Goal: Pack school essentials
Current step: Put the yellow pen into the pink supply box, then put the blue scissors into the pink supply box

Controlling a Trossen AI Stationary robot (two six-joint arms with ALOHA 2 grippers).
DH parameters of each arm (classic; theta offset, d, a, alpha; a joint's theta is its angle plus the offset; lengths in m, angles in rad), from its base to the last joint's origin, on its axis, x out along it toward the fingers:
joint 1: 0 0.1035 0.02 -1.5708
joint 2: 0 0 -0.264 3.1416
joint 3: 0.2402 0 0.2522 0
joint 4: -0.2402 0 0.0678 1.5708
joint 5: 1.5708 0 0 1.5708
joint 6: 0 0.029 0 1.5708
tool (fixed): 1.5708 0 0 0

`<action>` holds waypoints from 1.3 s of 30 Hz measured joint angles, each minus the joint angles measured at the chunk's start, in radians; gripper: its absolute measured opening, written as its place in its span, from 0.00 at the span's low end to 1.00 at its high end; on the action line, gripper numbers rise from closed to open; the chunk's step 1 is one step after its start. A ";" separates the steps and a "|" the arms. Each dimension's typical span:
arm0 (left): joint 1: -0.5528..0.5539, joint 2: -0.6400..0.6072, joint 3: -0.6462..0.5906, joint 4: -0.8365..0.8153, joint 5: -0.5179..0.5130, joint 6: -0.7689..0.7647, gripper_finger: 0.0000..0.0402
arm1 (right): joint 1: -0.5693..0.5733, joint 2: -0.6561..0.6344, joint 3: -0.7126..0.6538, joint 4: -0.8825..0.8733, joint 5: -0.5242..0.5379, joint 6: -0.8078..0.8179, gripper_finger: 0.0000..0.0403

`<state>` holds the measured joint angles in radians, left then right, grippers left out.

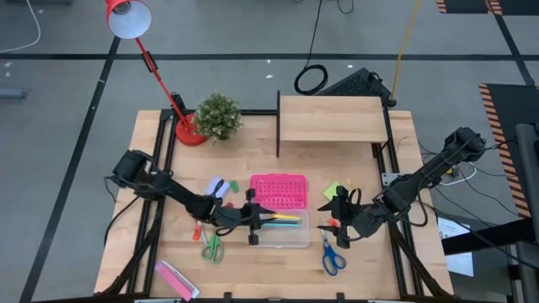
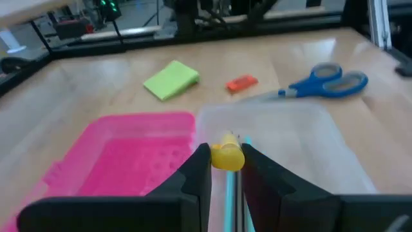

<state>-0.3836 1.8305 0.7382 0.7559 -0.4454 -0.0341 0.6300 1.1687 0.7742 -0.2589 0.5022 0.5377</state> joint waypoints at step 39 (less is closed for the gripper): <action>-0.078 -0.170 0.001 -0.189 -0.061 -0.018 0.52 | 0.006 0.019 0.000 -0.002 -0.008 0.118 0.62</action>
<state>-0.4611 1.6601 0.7387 0.5670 -0.5062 -0.0524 0.6361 1.1881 0.7746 -0.2607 0.4945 0.6554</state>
